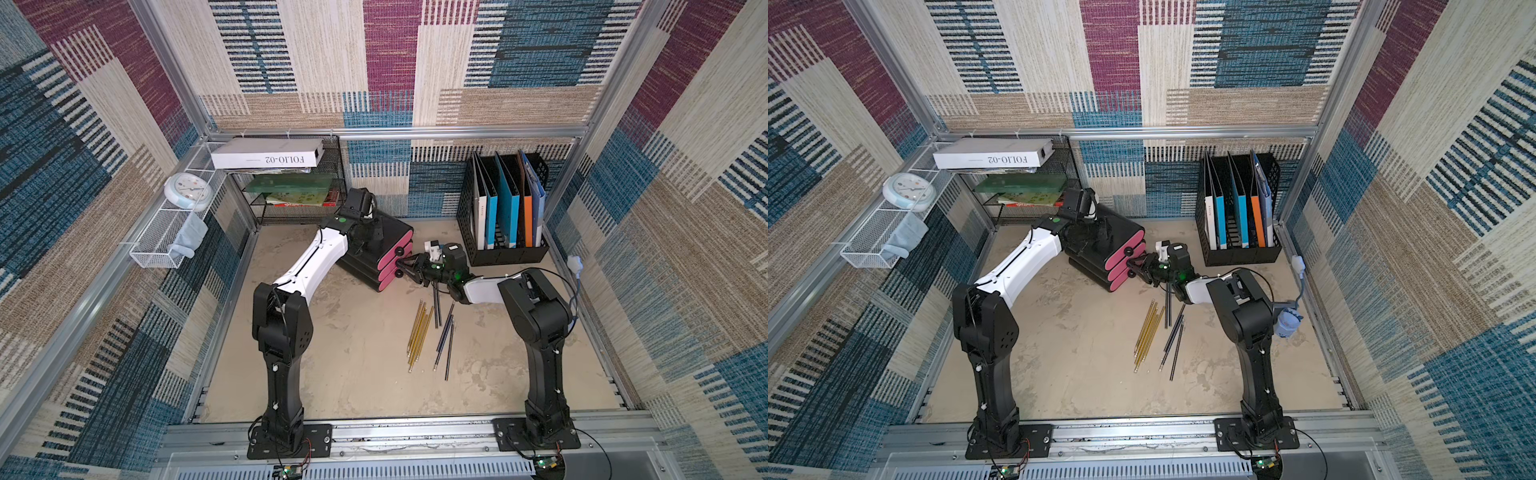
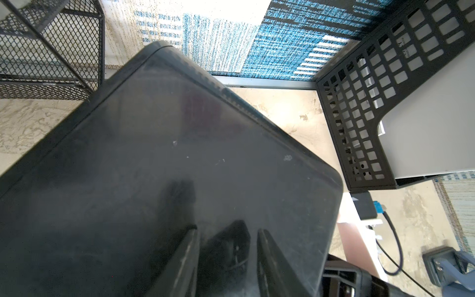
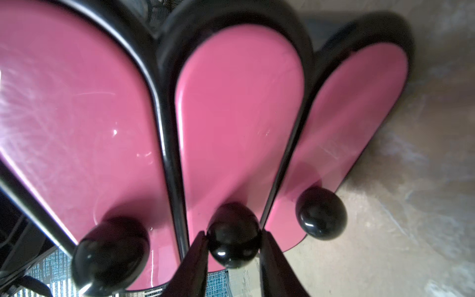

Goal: Please place the pencils in the drawer according to their color
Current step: Open the drawer in the storage box.

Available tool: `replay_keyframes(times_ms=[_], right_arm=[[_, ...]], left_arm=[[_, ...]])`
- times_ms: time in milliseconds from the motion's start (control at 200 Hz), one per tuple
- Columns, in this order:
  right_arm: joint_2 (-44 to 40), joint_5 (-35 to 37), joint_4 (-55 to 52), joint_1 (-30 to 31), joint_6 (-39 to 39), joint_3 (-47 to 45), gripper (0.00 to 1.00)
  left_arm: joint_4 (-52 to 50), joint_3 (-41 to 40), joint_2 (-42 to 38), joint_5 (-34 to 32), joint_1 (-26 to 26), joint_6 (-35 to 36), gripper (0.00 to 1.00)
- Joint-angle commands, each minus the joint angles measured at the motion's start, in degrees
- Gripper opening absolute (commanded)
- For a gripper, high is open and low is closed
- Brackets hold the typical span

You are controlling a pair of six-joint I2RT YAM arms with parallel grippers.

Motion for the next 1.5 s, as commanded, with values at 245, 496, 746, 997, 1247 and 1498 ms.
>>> replay_keyframes(times_ms=[245, 496, 746, 997, 1247, 1498], right_arm=[[-3.91, -1.08, 1.55, 0.02, -1.10, -3.23, 0.34], [-6.92, -1.00, 1.79, -0.07, -1.75, -7.14, 0.33], [-10.60, -0.81, 1.55, -0.41, -2.76, -11.22, 0.33], [-13.98, -0.78, 1.79, -0.90, -3.34, -15.66, 0.33], [-16.24, -1.07, 1.87, -1.26, -3.74, -18.93, 0.33], [-18.42, -1.25, 1.40, -2.18, -4.49, -21.79, 0.34]], left_arm=[[-12.13, -1.08, 0.98, 1.12, -0.03, -1.19, 0.41], [-11.96, -1.33, 0.86, 1.29, -0.04, -1.44, 0.41], [-11.47, -1.78, 0.71, 1.56, -0.10, -1.78, 0.41], [-11.31, -1.86, 0.70, 1.56, -0.21, -2.04, 0.40], [-11.13, -1.79, 0.86, 1.56, -0.56, -2.32, 0.40], [-10.92, -1.96, 0.99, 1.56, -0.91, -2.67, 0.40]])
